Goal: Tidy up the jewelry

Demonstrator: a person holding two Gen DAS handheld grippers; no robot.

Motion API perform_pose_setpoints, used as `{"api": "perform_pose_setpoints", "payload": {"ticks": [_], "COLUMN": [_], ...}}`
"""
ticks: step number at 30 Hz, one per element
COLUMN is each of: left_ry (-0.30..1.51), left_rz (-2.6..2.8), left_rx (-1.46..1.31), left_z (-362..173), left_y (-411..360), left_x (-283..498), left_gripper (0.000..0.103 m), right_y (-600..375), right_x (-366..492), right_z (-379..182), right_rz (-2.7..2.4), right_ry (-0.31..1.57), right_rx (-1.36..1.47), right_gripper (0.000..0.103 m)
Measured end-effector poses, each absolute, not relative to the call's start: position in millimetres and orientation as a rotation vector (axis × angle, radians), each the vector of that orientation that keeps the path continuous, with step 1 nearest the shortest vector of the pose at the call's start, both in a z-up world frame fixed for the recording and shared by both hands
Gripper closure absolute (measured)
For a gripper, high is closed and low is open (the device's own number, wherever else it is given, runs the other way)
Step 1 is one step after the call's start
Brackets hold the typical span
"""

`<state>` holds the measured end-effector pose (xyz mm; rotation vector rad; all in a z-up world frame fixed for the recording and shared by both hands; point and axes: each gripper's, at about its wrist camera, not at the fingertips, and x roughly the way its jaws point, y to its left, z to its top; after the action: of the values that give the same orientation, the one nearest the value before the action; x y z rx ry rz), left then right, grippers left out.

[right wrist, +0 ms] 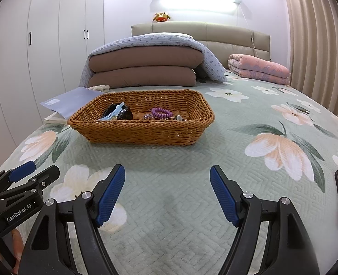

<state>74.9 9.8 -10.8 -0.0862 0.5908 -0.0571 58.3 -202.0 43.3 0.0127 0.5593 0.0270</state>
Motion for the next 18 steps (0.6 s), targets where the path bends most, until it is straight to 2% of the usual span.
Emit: {"api": "perform_pose_setpoints", "payload": {"ticks": [18], "left_ry": [0.591], "left_rz": [-0.057], "left_rx": [-0.086], "left_z": [-10.8], "left_y": [9.1], "left_x": [74.6], "left_gripper": [0.033], "right_y": [-200.3], "right_x": [58.7], "right_z": [40.8], "right_rz": [0.031], "right_ry": [0.564], "right_rx": [0.008], "right_gripper": [0.024]}}
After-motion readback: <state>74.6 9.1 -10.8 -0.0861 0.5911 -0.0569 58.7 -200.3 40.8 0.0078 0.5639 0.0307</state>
